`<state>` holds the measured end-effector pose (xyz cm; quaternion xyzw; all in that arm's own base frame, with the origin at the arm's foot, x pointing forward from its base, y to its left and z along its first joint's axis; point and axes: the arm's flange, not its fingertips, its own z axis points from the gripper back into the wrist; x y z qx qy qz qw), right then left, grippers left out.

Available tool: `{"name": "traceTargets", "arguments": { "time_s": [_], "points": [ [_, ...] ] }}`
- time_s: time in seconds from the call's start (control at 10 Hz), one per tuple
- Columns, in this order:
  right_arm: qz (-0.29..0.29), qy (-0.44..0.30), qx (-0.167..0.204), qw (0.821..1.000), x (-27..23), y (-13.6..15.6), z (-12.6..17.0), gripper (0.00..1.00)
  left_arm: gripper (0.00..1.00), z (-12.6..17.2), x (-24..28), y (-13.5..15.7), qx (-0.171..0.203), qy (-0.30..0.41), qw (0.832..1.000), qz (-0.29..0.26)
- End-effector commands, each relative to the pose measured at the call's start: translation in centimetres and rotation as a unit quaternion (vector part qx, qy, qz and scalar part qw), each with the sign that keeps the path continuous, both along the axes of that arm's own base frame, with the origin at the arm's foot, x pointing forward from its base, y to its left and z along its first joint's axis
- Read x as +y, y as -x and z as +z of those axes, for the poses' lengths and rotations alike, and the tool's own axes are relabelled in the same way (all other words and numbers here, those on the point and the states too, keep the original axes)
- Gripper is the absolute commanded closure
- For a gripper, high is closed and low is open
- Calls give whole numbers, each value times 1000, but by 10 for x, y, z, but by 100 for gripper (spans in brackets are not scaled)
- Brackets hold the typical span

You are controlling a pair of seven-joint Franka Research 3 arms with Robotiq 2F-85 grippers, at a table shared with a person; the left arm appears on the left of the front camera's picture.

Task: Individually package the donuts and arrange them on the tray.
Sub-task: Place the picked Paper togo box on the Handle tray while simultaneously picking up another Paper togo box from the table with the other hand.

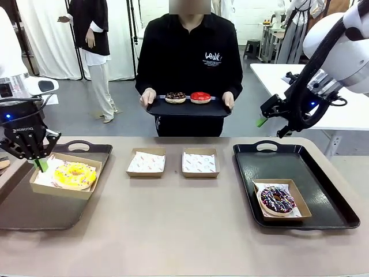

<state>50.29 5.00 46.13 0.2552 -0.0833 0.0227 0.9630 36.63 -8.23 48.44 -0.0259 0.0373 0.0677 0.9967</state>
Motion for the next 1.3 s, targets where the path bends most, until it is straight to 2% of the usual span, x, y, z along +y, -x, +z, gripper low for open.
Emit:
{"name": "traceTargets", "arguments": {
  "time_s": [0.0, 0.5, 0.8, 1.2],
  "points": [
    [2, 2, 0, 1000, 0, 0, -1, 0, 99, 2, -1, 0, -2, 2, 1000, 4],
    [0, 0, 0, 1000, 0, 0, 0, 0, 99, 0, 0, 0, 0, 0, 1000, 0],
    [4, 81, 32, 996, 40, -25, 8, 0, 99, 0, 36, 0, -20, 0, 999, -46],
    [-22, 144, 57, 988, 106, -61, 11, 0, 99, -16, 64, -11, -25, -8, 998, -65]
  ]
}}
